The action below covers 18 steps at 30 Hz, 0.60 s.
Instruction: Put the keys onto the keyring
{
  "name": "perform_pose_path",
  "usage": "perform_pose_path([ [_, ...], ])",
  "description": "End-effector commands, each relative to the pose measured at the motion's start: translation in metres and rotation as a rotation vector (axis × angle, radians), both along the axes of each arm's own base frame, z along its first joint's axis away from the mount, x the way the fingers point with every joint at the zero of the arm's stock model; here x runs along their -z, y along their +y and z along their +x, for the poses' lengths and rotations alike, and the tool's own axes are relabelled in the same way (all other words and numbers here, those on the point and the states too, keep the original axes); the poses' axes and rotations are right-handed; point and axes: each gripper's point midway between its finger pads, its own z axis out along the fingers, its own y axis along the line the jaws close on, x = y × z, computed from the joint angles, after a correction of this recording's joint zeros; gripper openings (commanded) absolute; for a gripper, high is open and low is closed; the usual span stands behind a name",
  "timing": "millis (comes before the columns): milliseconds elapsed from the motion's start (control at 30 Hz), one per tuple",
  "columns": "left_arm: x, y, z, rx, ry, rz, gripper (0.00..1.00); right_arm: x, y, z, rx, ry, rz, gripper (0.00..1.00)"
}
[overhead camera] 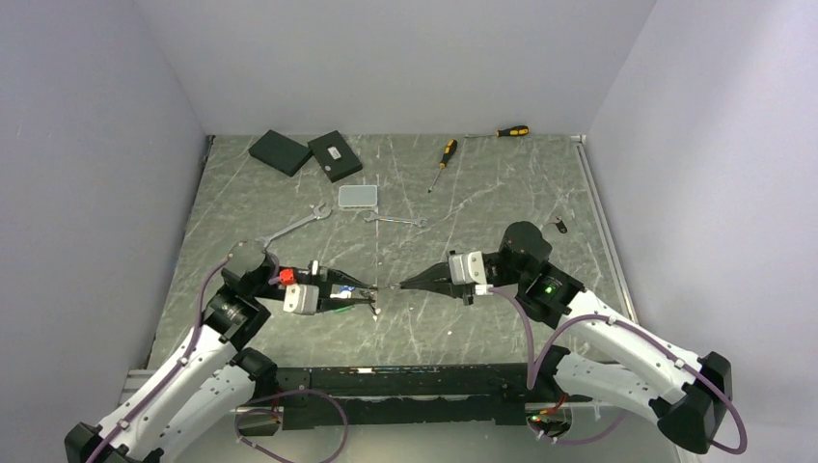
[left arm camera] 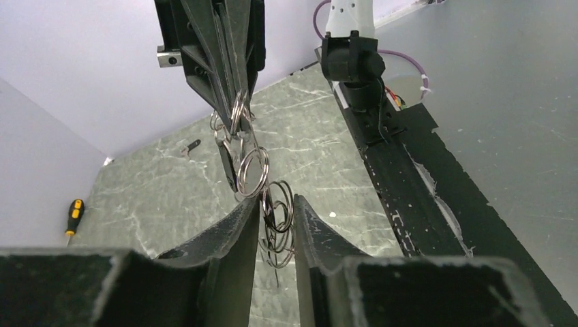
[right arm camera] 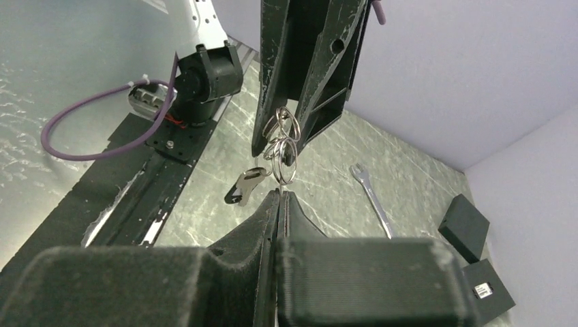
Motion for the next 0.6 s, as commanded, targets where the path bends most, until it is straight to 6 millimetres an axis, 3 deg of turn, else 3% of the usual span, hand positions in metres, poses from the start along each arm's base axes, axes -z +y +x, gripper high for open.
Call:
perform_pose_path([
  [0,-0.005,-0.001,0.003,-0.009,-0.040,-0.009,0.26,-0.028,0.000,0.001,-0.002,-0.085,0.066,0.00],
  [67,-0.003,-0.001,0.007,-0.030,-0.051,-0.010,0.19,-0.026,0.001,0.002,0.002,-0.083,0.060,0.00],
  [167,-0.003,0.001,0.011,-0.062,-0.062,-0.010,0.17,-0.021,0.002,0.011,0.041,-0.084,0.037,0.00],
  [300,-0.002,0.003,0.011,-0.081,-0.066,-0.006,0.28,-0.011,0.002,0.024,0.106,-0.080,-0.001,0.00],
  [567,0.000,0.007,0.011,-0.104,-0.082,0.013,0.37,-0.015,0.001,0.034,0.165,-0.097,0.015,0.00],
])
